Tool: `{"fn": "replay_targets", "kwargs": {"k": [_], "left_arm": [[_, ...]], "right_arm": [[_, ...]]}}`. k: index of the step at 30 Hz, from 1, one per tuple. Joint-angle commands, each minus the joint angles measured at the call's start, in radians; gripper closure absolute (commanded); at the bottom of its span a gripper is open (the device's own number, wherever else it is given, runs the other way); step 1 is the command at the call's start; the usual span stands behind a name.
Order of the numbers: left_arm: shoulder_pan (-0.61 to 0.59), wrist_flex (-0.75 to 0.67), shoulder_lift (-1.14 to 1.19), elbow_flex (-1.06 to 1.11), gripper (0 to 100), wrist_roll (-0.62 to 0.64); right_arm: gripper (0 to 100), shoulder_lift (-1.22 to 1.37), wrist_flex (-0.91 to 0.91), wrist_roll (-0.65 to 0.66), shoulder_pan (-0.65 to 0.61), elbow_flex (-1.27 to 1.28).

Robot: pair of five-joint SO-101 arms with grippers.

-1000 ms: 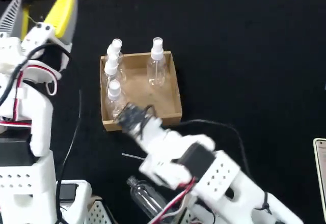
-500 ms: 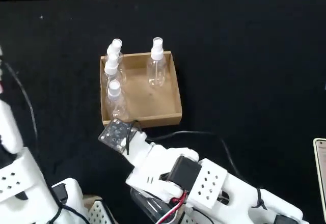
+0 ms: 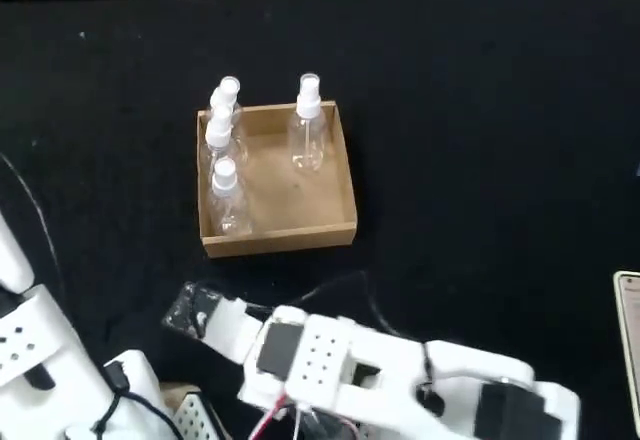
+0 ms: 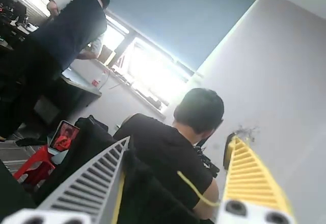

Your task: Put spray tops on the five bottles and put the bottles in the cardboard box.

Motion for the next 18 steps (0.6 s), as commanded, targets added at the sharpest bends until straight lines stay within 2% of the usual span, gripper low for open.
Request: {"fn": "replay_targets", "kwargs": {"k": [1, 9, 11, 18], "left_arm": [[-0.005, -0.023, 0.005, -0.015, 73, 0.012], [-0.005, -0.021, 0.003, -0.015, 73, 0.012], [-0.005, -0.021, 0.003, -0.015, 73, 0.012], [-0.005, -0.021, 0.003, -0.015, 73, 0.012]], "right_arm": [[68.5, 0.065, 0.029, -0.011, -0.015, -0.090], [68.5, 0.079, 0.094, -0.002, 0.018, -0.128], [68.5, 0.079, 0.114, 0.006, 0.075, -0.131], [70.3, 0.068, 0.216, 0.180, 0.321, -0.160]]}}
